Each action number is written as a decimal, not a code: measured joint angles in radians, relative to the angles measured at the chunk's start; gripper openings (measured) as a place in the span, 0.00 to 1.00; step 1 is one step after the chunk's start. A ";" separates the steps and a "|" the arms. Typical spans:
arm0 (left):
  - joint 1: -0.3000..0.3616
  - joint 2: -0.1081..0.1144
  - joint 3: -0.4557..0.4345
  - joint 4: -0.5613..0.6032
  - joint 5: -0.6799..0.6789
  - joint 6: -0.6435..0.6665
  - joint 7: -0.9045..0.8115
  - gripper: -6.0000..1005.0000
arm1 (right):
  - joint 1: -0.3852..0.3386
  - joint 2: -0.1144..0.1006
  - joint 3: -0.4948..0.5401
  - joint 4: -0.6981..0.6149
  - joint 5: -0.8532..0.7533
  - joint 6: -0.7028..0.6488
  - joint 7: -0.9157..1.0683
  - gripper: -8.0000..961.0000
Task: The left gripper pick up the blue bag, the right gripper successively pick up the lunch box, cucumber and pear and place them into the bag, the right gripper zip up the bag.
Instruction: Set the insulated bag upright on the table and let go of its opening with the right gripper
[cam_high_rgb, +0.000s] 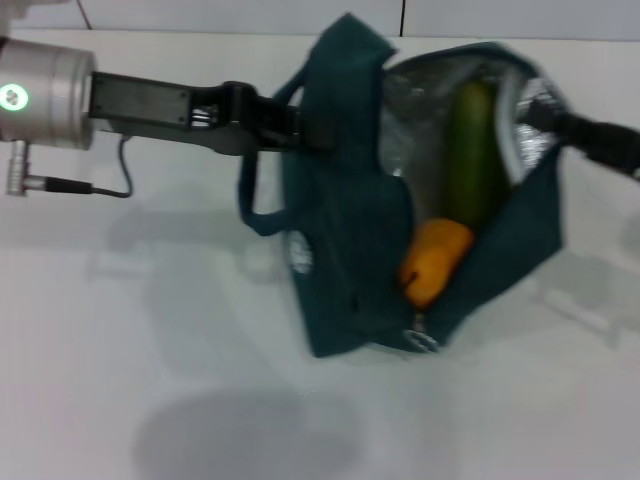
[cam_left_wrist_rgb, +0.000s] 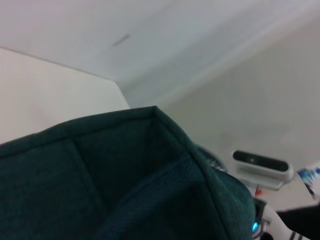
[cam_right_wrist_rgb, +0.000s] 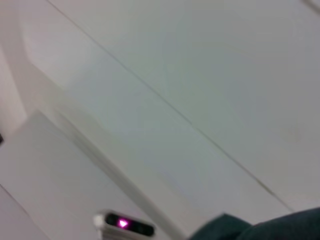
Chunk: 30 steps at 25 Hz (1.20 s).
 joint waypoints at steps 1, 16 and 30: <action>-0.012 -0.004 0.005 -0.008 0.000 0.000 -0.001 0.05 | 0.000 0.000 0.000 0.000 0.000 0.000 0.000 0.04; -0.103 -0.075 0.023 -0.158 0.089 -0.154 0.050 0.05 | -0.086 -0.059 0.119 0.005 -0.030 -0.123 0.046 0.03; -0.034 -0.084 0.031 -0.157 0.082 -0.166 0.085 0.05 | -0.056 -0.049 0.120 0.039 -0.102 -0.081 0.050 0.09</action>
